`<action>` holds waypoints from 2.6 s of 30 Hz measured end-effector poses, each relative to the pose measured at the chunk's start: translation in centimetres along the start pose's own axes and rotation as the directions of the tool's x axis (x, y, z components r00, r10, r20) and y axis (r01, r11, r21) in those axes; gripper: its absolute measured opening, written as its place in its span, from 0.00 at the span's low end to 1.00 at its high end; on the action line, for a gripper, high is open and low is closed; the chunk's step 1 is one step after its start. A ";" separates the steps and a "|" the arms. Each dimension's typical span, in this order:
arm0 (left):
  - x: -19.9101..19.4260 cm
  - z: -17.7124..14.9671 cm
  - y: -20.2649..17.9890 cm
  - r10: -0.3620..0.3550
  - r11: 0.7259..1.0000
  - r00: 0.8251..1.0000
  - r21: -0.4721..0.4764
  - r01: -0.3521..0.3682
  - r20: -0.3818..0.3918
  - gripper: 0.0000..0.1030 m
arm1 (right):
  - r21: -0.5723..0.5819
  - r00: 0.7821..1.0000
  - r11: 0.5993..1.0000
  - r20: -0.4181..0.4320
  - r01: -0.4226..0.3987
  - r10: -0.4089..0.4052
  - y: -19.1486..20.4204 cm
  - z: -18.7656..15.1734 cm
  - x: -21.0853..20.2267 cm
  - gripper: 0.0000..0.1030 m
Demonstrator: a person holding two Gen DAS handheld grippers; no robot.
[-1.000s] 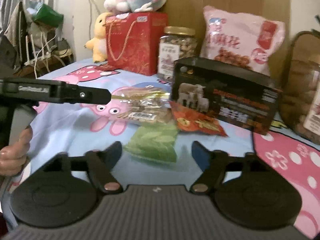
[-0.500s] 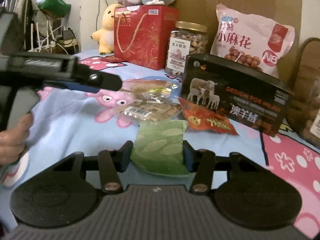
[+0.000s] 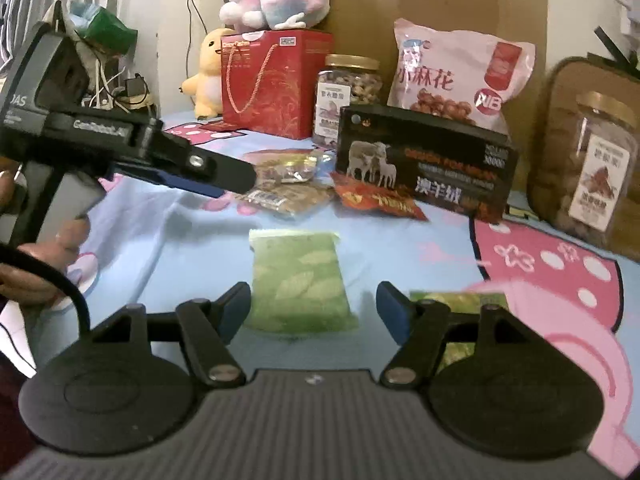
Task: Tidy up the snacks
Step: 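Grasp the light green pack with the left tool, then carry the light green pack into the black box and open the left tool, then move the right tool toward the dark green snack bag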
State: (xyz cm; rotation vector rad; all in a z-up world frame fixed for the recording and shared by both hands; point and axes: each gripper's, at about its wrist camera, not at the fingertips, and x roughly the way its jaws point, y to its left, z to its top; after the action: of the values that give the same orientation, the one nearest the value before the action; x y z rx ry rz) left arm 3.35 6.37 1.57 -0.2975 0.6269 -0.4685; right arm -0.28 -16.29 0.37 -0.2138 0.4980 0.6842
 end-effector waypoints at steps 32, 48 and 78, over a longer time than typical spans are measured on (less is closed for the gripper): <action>12.5 17.3 0.3 0.195 0.972 0.977 0.115 -0.204 0.087 0.68 | 0.051 0.969 0.990 0.204 0.132 -0.140 -7.6 12.3 10.0 0.50; 3.1 10.9 -1.4 0.095 0.995 0.983 -0.022 -0.093 0.160 0.74 | 0.198 0.965 0.968 0.181 0.151 -0.188 -9.4 6.4 2.2 0.65; 8.3 14.7 -0.3 0.045 0.990 0.999 -0.131 -0.043 0.010 0.71 | 0.349 0.967 0.920 0.109 0.179 -0.230 -8.0 -3.7 -5.3 0.63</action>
State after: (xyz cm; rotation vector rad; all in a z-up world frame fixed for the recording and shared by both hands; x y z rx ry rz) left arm 18.28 3.73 8.97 -0.4104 0.6512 -0.3837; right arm 0.04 -26.52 0.05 0.1075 0.4349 0.3969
